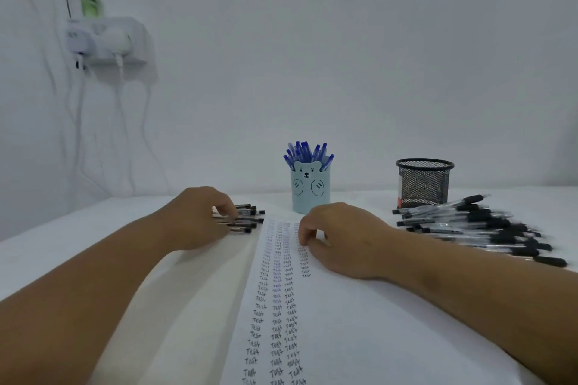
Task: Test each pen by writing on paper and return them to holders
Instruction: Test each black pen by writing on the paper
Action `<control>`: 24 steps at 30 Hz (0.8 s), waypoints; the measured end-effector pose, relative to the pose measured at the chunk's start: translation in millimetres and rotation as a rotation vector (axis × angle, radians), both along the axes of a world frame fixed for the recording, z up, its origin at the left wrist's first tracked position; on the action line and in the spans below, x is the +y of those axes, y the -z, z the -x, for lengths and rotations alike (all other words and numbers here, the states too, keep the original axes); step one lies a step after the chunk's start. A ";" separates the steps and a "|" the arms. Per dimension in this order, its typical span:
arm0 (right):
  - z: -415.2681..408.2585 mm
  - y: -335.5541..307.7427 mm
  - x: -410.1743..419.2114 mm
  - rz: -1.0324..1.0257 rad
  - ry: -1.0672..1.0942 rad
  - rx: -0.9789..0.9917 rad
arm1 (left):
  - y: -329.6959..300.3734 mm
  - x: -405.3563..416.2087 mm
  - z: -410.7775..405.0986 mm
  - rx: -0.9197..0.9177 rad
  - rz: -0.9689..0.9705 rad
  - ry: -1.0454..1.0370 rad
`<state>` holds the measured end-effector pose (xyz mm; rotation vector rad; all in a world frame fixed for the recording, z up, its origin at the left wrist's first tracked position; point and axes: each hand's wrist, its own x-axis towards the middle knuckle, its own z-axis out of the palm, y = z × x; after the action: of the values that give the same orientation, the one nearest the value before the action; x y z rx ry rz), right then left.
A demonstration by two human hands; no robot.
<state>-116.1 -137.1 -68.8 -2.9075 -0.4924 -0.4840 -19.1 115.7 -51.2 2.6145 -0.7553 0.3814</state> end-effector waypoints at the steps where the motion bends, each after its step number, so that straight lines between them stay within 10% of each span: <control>1: -0.7 -0.3 -0.8 -0.008 -0.004 0.004 | 2.7 3.0 -3.8 0.022 -0.025 -0.012; 11: -3.5 1.7 -0.4 -0.026 -0.022 0.000 | 14.3 -0.3 -15.1 -0.031 0.017 -0.053; 15: -3.2 2.4 -1.4 -0.024 -0.024 0.003 | -4.2 -16.9 0.2 -0.020 0.759 0.057; 19: -4.5 2.5 -2.4 -0.021 -0.030 -0.008 | -23.7 -26.8 14.2 0.492 1.627 0.190; 24: -5.5 3.1 -3.0 -0.021 -0.034 -0.003 | -22.0 -25.9 19.6 0.787 1.801 0.379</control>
<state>-110.6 -140.1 -71.9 -2.8740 -0.5325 -0.4865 -38.6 89.8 -29.2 0.7335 -0.2597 -0.1281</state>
